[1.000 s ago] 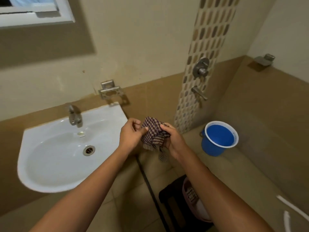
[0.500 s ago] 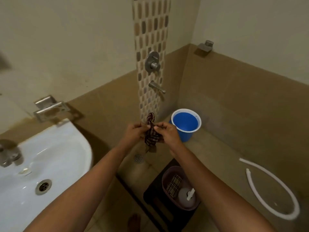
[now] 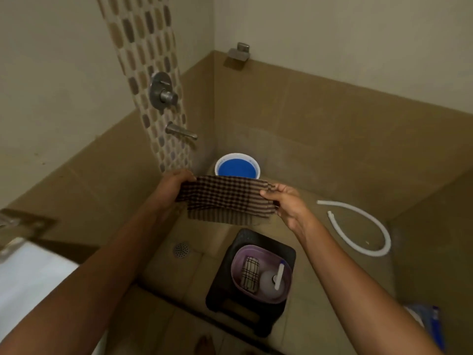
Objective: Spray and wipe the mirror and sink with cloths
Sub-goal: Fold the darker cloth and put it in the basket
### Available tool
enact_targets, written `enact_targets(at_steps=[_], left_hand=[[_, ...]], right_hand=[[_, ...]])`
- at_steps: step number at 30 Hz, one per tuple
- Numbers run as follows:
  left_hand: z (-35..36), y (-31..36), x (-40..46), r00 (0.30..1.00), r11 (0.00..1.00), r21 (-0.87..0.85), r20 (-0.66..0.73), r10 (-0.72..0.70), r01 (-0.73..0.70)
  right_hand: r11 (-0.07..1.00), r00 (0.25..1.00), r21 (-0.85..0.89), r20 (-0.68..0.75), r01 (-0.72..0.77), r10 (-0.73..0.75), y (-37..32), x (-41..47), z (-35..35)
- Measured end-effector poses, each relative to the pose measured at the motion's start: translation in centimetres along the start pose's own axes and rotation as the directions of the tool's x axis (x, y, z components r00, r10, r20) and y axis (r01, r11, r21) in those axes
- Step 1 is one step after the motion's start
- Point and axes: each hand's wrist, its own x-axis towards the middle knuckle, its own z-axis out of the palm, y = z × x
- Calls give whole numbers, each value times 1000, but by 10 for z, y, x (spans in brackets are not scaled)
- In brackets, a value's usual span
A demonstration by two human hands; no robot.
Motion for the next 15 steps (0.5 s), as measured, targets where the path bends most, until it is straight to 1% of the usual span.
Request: enact_targets(at_steps=[2, 5, 7, 10, 13, 15], left_hand=[[4, -1, 7, 998, 1000, 25, 66, 12, -14], [11, -4, 14, 970, 993, 70, 233, 75, -93], [17, -4, 18, 953, 984, 104, 281, 110, -145], [32, 1, 25, 928, 967, 142, 340, 155, -213], [46, 9, 32, 886, 943, 164, 418, 201, -291], [57, 14, 37, 859, 930, 187, 473, 198, -317]], right_hand=[[1000, 998, 11, -56, 13, -12, 0, -1, -10], [998, 987, -22, -152, 52, -55, -2, -6, -23], [993, 976, -76, -193, 86, -99, -1, -9, -32], [978, 959, -143, -218, 150, -179, -5, -14, -49], [973, 950, -143, -232, 182, -211, -11, -16, -67], [970, 939, -140, -254, 200, -231, -13, -14, -76]])
